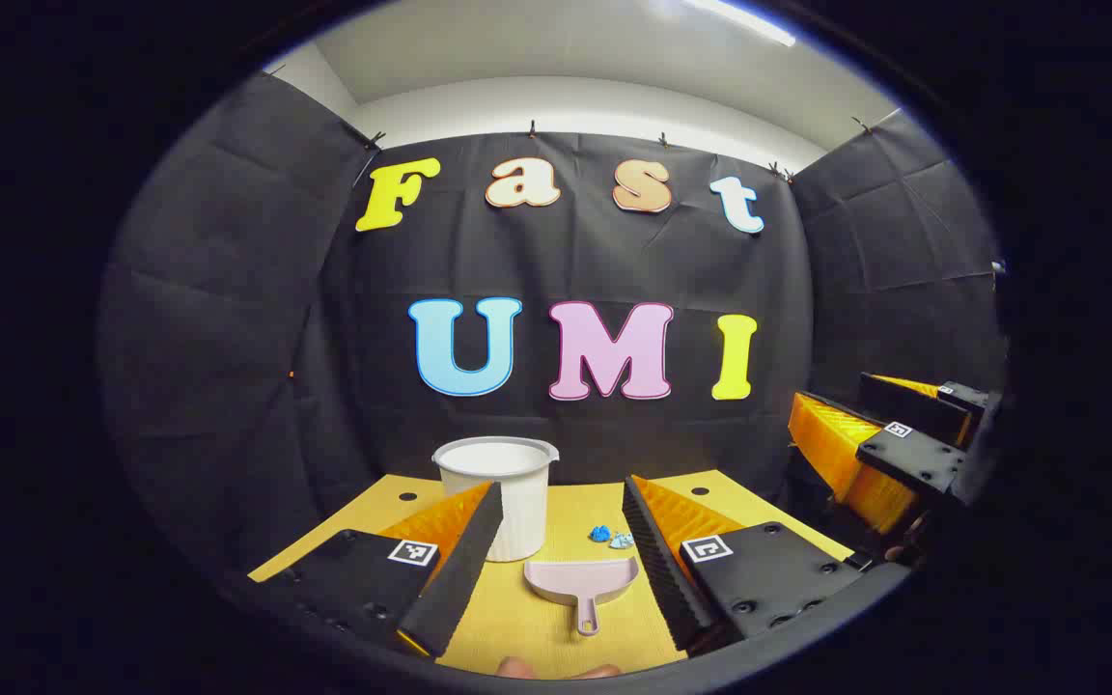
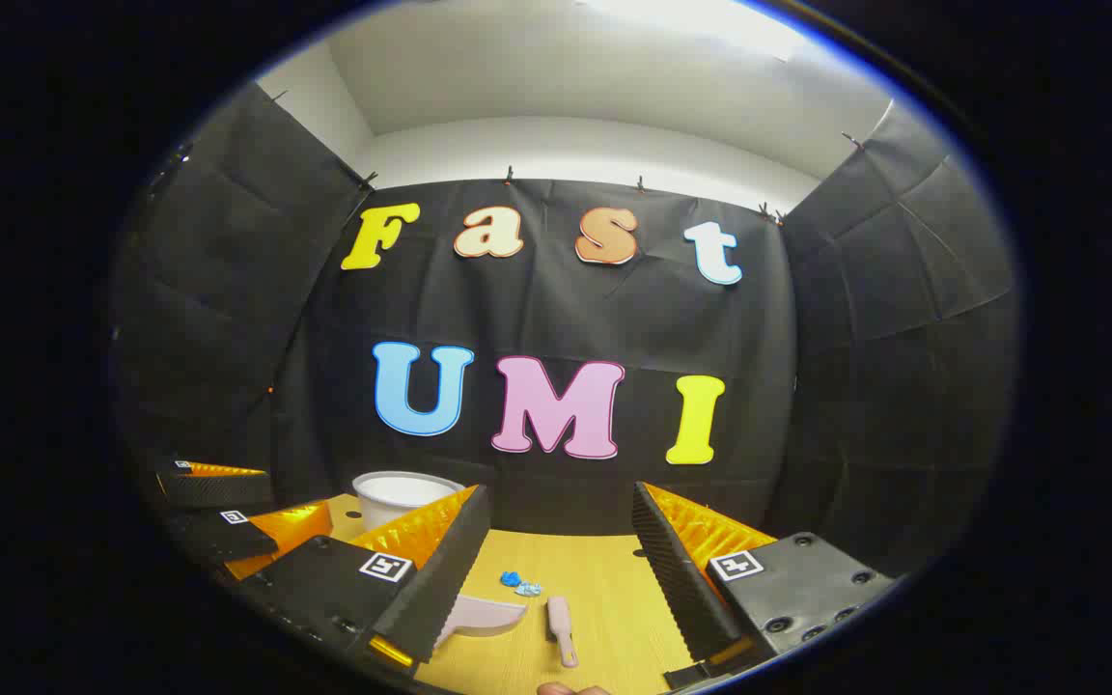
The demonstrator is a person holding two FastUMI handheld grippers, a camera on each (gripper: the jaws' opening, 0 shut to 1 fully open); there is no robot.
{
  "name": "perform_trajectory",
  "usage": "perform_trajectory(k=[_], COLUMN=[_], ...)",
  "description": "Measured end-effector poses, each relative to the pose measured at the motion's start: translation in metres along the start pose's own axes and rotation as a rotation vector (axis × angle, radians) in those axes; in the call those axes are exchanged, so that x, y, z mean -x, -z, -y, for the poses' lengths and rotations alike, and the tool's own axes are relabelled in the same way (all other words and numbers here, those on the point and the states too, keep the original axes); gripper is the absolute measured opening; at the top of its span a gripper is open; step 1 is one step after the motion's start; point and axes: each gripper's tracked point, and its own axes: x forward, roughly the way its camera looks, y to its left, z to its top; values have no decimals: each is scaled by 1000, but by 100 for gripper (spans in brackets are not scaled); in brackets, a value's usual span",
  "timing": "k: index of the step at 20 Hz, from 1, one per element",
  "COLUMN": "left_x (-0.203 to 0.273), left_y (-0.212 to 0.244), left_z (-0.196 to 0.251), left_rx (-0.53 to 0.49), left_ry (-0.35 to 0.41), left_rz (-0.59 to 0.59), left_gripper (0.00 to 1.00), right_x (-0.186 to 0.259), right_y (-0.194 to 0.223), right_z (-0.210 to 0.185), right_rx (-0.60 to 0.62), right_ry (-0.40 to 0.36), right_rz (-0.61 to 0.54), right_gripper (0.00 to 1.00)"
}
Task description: Pick up the small broom and dustpan from the desktop, sweep the trash into the dustpan with the broom, and then empty the trash into the garbage bin.
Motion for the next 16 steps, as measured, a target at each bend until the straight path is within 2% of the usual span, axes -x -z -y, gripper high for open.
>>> perform_trajectory(k=[1,2,5,6,8,9,11,12,16], left_x=[2,3,8,11,12,12,12,14,19], left_y=[-3,-1,7,5,10,13,17,16,17], left_z=[1,1,-6,-8,-9,-9,-12,-11,-7], left_rx=[1,3,12,21,42,47,50,58,77], left_ry=[5,10,-6,-11,-11,-14,-24,-23,-7], left_rz=[8,10,-17,-12,-14,-27,-44,-43,-33], left_gripper=[75,75,75,75,74,74,75,74,75], right_x=[0,1,6,7,7,8,11,11,14], right_y=[0,3,8,8,12,11,9,10,12], right_z=[-4,-5,-6,-5,-5,-5,-6,-6,-8], right_rx=[4,3,-18,-20,-16,-19,-29,-30,-21], right_ry=[-5,-12,-7,-2,-4,-9,-14,-16,-29], right_rz=[4,-3,-22,-24,-37,-36,-33,-33,-39], right_gripper=[95,92,92,95,92,95,92,95,95])
